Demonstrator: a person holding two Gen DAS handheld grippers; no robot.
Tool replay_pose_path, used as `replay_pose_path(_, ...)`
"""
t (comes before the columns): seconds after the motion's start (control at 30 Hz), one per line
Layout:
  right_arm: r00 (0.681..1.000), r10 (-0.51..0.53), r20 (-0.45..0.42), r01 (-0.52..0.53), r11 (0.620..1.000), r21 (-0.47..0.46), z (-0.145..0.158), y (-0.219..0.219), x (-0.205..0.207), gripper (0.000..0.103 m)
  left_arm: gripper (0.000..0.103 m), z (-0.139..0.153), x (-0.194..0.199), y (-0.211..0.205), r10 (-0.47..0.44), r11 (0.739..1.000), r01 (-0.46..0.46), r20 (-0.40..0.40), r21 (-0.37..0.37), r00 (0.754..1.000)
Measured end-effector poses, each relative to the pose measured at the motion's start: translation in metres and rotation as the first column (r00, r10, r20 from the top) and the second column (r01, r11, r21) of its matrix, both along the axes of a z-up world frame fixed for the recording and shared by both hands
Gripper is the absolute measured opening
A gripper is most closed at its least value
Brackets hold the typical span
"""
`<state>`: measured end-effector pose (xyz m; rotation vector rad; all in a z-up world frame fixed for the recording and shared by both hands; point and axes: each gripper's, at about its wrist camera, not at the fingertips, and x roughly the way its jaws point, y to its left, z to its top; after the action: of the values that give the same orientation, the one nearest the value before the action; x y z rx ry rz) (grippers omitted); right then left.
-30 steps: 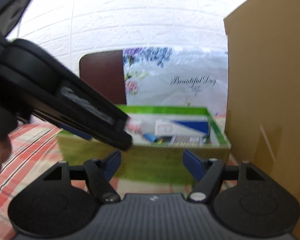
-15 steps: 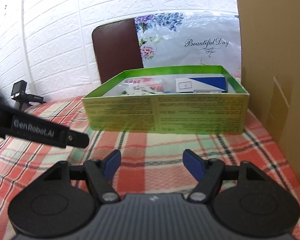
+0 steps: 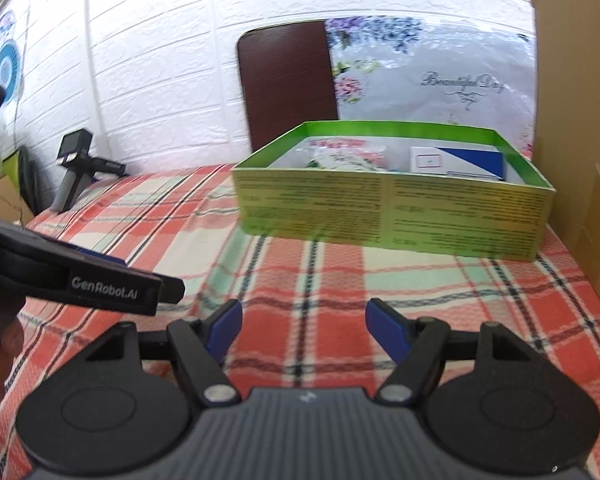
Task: Organize objects
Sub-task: 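Move the right gripper toward the red-and-blue tiger card box, then grasp the red-and-blue tiger card box with the right gripper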
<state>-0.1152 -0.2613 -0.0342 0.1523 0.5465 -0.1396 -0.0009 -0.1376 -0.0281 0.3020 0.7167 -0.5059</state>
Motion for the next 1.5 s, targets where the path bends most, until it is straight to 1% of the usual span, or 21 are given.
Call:
replay_pose_path(0.27,0.998,0.048,-0.038,-0.049,0.999,-0.020,-0.003,0.019,0.013,0.072,0.065,-0.007,0.014,0.023,0.055,0.998,-0.056,-0.005,-0.010,0.998)
replay_pose_path(0.5,0.994,0.085,-0.073,-0.088,0.995,-0.038,-0.007,0.038,0.028,0.072,0.067,-0.012,0.028,0.043,0.095,0.995,-0.095,0.007,-0.007,0.995)
replay_pose_path(0.73,0.985,0.144,-0.099,-0.151,0.986,-0.071,-0.007,0.059,0.047,0.072,0.069,-0.016,0.047,0.068,0.151,0.988,-0.151,-0.001,-0.030,0.988)
replay_pose_path(1.0,0.971,0.207,-0.123,-0.220,0.970,-0.100,-0.005,0.079,0.072,0.072,0.071,-0.019,0.068,0.092,0.205,0.979,-0.204,0.042,-0.025,0.978)
replay_pose_path(1.1,0.965,0.230,-0.126,-0.245,0.962,-0.117,-0.002,0.084,0.085,0.072,0.072,-0.021,0.079,0.105,0.245,0.969,-0.244,0.073,-0.027,0.967)
replay_pose_path(1.13,0.964,0.236,-0.121,-0.251,0.960,-0.127,0.001,0.086,0.090,0.072,0.074,-0.022,0.083,0.110,0.263,0.965,-0.261,0.082,-0.032,0.961)
replay_pose_path(1.17,0.964,0.240,-0.113,-0.255,0.958,-0.135,0.005,0.086,0.096,0.072,0.079,-0.023,0.086,0.115,0.279,0.960,-0.276,0.092,-0.041,0.956)
replay_pose_path(1.27,0.968,0.241,-0.070,-0.249,0.956,-0.154,0.022,0.084,0.118,0.072,0.089,-0.030,0.087,0.129,0.313,0.949,-0.305,0.126,-0.081,0.941)
replay_pose_path(1.33,0.969,0.242,-0.045,-0.246,0.955,-0.163,0.034,0.081,0.139,0.072,0.089,-0.032,0.084,0.133,0.316,0.946,-0.301,0.141,-0.121,0.938)
replay_pose_path(1.4,0.967,0.251,-0.038,-0.254,0.946,-0.202,0.044,0.079,0.166,0.072,0.089,-0.033,0.082,0.131,0.313,0.947,-0.296,0.154,-0.122,0.937)
replay_pose_path(1.47,0.964,0.260,-0.063,-0.267,0.931,-0.249,0.050,0.077,0.202,0.072,0.088,-0.033,0.083,0.131,0.303,0.949,-0.284,0.158,-0.133,0.940)
replay_pose_path(1.5,0.961,0.264,-0.087,-0.277,0.927,-0.253,0.052,0.073,0.221,0.073,0.088,-0.034,0.083,0.132,0.301,0.949,-0.280,0.155,-0.142,0.941)
